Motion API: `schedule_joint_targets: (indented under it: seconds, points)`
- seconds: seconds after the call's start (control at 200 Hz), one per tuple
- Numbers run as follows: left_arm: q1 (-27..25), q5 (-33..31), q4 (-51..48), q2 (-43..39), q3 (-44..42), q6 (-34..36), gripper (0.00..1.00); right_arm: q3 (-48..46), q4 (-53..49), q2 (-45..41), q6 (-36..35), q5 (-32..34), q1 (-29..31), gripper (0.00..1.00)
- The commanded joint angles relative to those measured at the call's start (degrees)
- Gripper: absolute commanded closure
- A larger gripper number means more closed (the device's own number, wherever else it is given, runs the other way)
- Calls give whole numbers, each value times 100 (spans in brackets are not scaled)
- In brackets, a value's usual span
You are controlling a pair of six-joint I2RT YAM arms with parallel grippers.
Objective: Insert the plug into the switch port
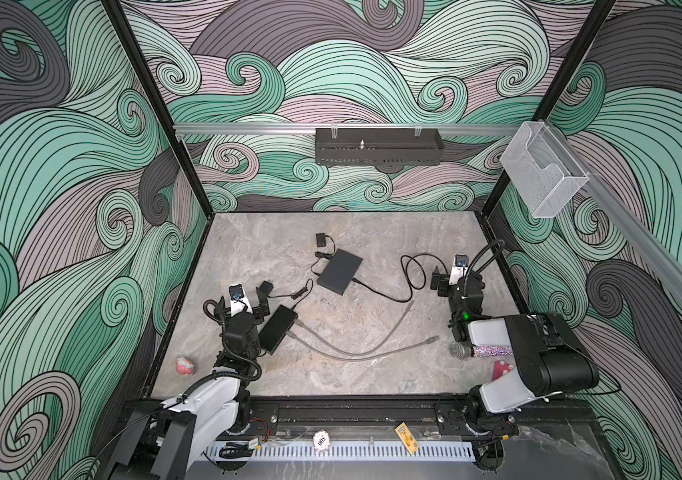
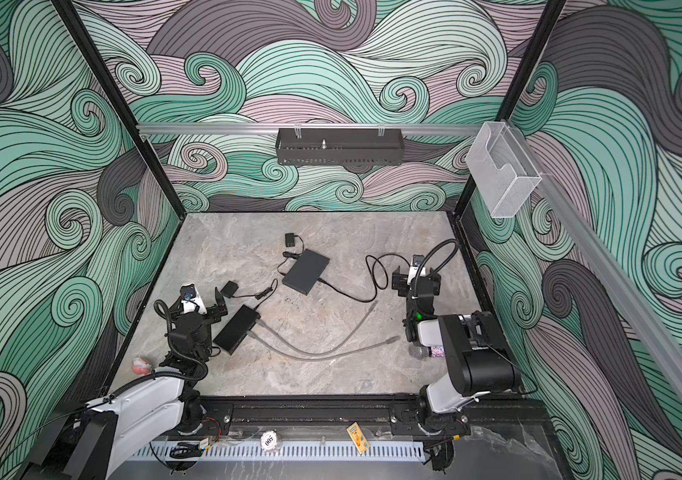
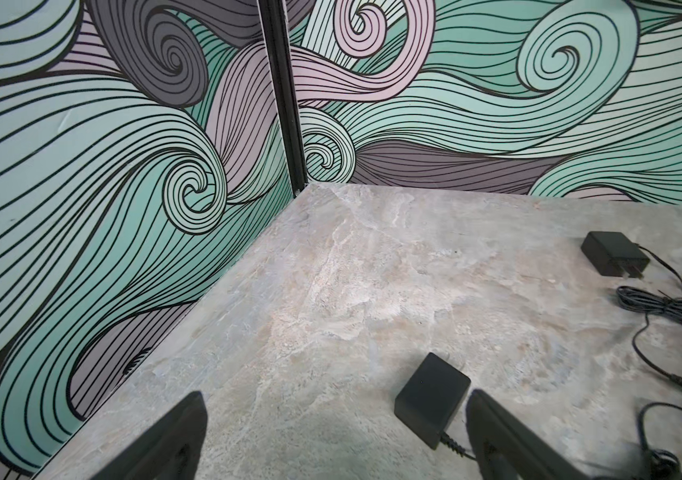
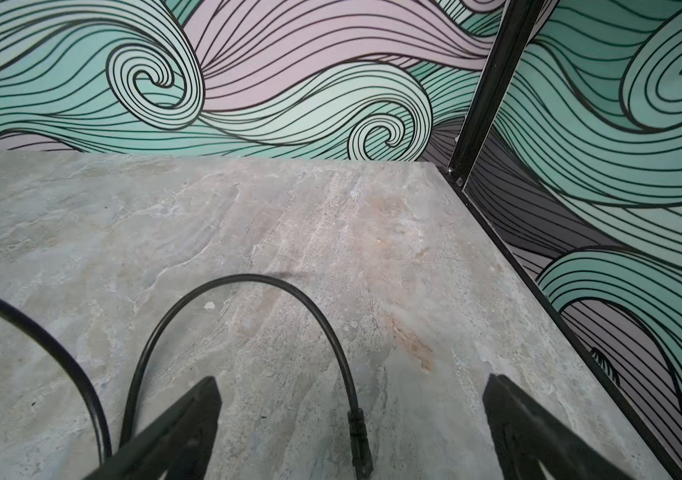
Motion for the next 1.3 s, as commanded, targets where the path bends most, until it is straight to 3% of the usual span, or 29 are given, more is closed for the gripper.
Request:
schedule_joint_targets:
  seconds: [0.0, 0.145, 0.265, 0.35, 0.445, 0.555, 0.645, 0.731, 0.841, 0.911, 0.976, 1.151, 1.186, 1.236, 1.296]
  points:
    - [190, 51, 599, 360, 9, -136, 1, 10, -373, -70, 137, -146, -20, 1]
    - [214, -23, 1427, 1369, 261, -116, 1, 26, -391, -53, 146, -154, -20, 1]
    - [227, 116, 1350, 1506, 403, 77, 2, 33, -412, -48, 146, -166, -29, 1]
    - [325, 127, 2225, 2045, 248, 91, 2, 36, -404, -45, 147, -164, -28, 1]
    - [401, 70, 3220, 3205, 366, 232, 3, 32, -398, -49, 143, -162, -29, 1]
    - [382, 264, 2096, 2637, 581, 102, 6, 36, -395, -52, 142, -162, -29, 1]
    - [450, 483, 2218, 2895, 705, 253, 5, 36, -394, -55, 140, -162, -29, 1]
    - [466, 744, 1329, 2941, 1158, 286, 6, 35, -391, -53, 137, -165, -28, 1]
    - [753, 750, 171, 3265, 1980, 26, 5, 28, -385, -53, 138, -158, -31, 1]
    - [1244, 1501, -930, 3107, 2344, -492, 1, 28, -383, -48, 135, -165, -29, 1]
    - [1298, 1573, -583, 3196, 2255, -391, 1, 41, -406, -51, 153, -151, -29, 1]
    - [1298, 1635, -812, 3099, 2287, -429, 1, 152, -611, -41, 397, -128, -215, 1]
    - [1298, 2029, -772, 3132, 2314, -220, 1, 88, -522, -66, 315, -377, -205, 1]
    - [1294, 2992, -849, 3123, 2340, 219, 1, -192, -196, -191, -289, -1589, -142, 1]
    - [1302, 3544, -500, 3006, 2092, 465, 1, -913, 1115, -202, -454, -1671, -52, 1]
